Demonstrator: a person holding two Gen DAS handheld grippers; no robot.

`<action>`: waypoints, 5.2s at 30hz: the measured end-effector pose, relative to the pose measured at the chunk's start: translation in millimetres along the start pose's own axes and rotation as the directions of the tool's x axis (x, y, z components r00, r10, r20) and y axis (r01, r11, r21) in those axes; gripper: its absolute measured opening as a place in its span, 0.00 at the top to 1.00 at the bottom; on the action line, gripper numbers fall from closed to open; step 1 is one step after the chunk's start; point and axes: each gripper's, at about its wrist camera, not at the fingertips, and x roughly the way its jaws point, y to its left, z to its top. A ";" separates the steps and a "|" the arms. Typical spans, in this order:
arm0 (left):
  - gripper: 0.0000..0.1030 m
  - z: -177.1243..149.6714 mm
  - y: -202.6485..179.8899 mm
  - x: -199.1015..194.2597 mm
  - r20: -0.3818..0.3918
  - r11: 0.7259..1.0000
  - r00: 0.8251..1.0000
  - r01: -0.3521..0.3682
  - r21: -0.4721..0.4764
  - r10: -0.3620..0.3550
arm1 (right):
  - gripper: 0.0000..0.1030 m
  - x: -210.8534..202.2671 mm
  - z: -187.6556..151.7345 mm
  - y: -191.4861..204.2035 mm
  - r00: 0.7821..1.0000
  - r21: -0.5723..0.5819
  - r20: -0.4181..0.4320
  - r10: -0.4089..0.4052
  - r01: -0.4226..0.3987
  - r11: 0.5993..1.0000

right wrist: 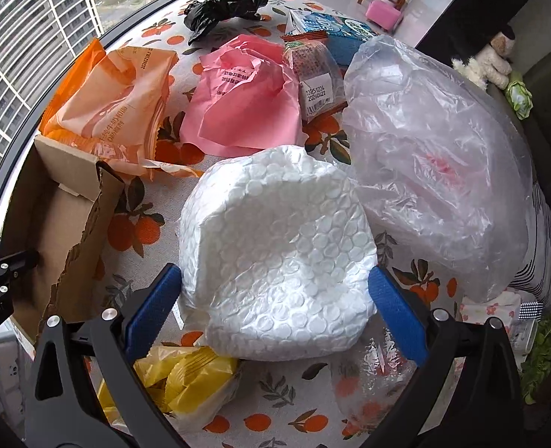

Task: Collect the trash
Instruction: 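Grasp the bubble-wrap bag with the right tool while the left tool grasps the cardboard box, then carry the bubble-wrap bag and cardboard box with both tools toward the grey bin, then open both tools to drop the box and bubble wrap into the bin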

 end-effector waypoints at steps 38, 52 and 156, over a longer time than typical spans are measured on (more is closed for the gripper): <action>0.98 -27.3 37.9 -69.0 0.078 0.992 0.997 -0.009 -0.129 0.019 | 0.59 -88.7 -8.2 10.7 0.974 -0.121 0.058 0.217 -0.209 0.970; 0.98 -102.9 85.7 -136.3 0.135 0.938 0.986 -0.044 -0.343 0.096 | 0.59 -127.8 6.3 86.5 0.925 -0.343 0.044 0.377 -0.340 0.876; 0.32 -110.2 435.9 144.9 -0.030 0.803 0.997 -0.075 -0.592 0.070 | 0.31 71.3 93.8 521.3 0.890 -0.301 -0.145 0.433 -0.456 0.837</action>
